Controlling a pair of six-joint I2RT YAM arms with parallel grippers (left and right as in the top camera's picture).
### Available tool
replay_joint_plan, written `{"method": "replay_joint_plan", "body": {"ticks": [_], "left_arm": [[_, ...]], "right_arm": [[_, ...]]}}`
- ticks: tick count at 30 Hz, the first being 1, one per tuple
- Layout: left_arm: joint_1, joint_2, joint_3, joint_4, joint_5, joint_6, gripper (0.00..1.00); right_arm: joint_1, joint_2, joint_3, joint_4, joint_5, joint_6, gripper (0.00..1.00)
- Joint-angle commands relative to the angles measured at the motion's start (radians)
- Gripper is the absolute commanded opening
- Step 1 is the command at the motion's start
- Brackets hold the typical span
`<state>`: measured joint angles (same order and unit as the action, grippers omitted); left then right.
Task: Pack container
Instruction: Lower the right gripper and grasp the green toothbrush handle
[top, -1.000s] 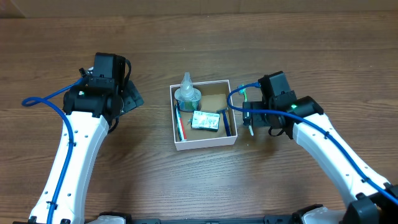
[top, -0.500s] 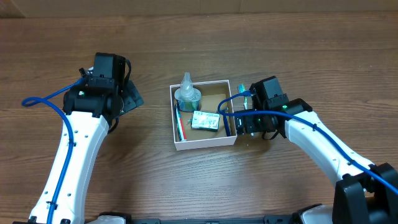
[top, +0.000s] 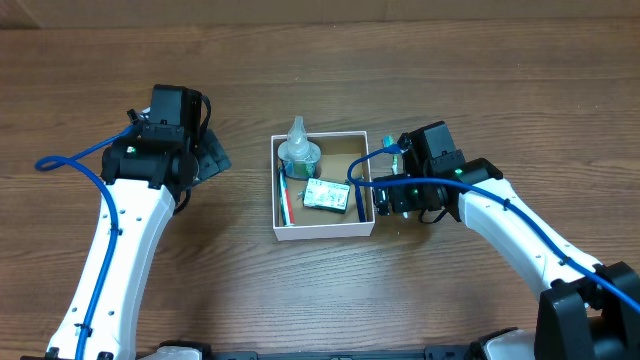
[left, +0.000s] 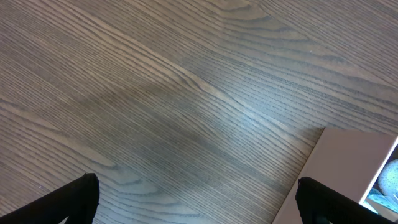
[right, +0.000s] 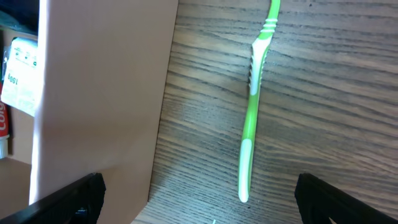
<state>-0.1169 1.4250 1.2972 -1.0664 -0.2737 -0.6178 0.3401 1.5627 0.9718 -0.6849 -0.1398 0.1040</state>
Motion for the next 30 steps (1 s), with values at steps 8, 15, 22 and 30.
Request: {"method": "replay_joint_plan", "body": {"ticks": [8, 15, 22, 30], "left_arm": [[-0.001, 0.0, 0.014, 0.001, -0.006, 0.02, 1.0], [-0.001, 0.0, 0.014, 0.001, -0.006, 0.02, 1.0], [-0.001, 0.0, 0.014, 0.001, -0.006, 0.02, 1.0], [-0.001, 0.0, 0.014, 0.001, -0.006, 0.02, 1.0]], "right_arm": [[-0.007, 0.003, -0.002, 0.015, 0.166, 0.004, 0.95], [-0.007, 0.016, -0.002, 0.047, 0.171, 0.051, 0.91], [-0.007, 0.125, -0.003, 0.078, 0.177, 0.061, 0.9], [-0.029, 0.207, -0.002, 0.109, 0.199, 0.127, 0.8]]}}
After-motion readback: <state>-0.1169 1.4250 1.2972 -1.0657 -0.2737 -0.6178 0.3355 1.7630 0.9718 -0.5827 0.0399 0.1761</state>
